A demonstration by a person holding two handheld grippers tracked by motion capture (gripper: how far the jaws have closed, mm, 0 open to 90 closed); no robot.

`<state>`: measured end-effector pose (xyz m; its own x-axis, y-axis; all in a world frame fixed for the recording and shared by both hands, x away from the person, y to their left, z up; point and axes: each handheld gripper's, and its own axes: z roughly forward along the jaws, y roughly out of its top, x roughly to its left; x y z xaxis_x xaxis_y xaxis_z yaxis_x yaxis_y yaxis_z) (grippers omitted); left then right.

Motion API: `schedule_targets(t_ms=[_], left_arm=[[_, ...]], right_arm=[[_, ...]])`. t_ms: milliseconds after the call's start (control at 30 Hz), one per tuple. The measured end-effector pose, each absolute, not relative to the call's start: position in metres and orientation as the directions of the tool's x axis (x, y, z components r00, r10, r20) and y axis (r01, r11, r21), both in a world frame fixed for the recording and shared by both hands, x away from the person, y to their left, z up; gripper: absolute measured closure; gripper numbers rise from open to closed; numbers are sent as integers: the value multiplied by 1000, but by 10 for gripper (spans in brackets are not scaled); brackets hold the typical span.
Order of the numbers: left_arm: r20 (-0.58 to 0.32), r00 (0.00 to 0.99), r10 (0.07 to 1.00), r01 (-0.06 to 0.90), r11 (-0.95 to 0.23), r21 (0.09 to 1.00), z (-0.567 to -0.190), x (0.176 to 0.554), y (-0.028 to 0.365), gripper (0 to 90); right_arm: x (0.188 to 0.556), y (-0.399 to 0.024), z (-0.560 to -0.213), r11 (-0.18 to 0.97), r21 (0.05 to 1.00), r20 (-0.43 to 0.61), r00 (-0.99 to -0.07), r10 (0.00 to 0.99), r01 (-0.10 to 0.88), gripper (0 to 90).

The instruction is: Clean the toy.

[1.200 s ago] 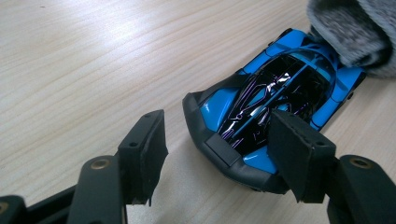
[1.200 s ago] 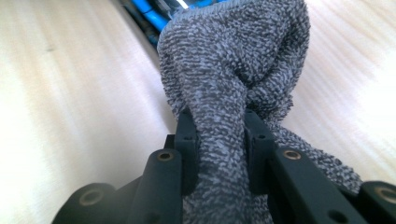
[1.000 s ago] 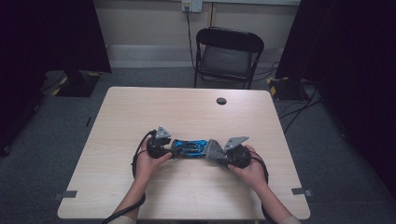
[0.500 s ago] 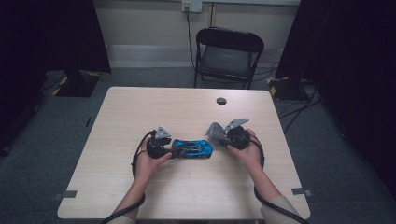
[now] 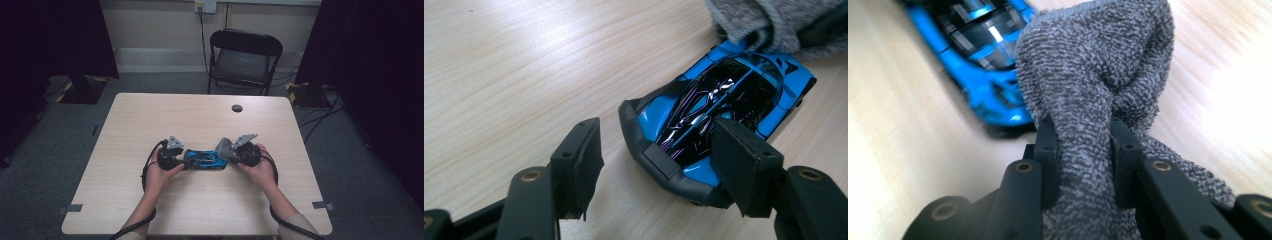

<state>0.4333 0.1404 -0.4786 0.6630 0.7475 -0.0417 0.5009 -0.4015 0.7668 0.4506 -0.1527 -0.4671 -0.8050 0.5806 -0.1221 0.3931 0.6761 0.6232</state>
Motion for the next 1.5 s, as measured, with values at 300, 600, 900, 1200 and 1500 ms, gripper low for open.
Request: schedule_targets(t_ms=[300,600,900,1200,1500], left_arm=[[-31,660,751,504,-412,759,-477,433,138,374],[-30,654,756,508,-410,758,-476,432,136,375],[-27,653,757,514,-417,750,-475,433,133,375],[-24,653,757,518,-423,744,-474,434,133,377],[-29,659,752,518,-426,742,-474,434,132,379]], right_arm=[[425,-166,-470,656,650,-82,-823,562,383,722],[410,-167,-470,669,647,-71,-845,530,366,721],[398,-168,-471,669,652,-56,-859,510,355,721],[395,-174,-468,674,648,-53,-862,505,355,721],[393,-178,-466,678,647,-58,-863,502,350,721]])
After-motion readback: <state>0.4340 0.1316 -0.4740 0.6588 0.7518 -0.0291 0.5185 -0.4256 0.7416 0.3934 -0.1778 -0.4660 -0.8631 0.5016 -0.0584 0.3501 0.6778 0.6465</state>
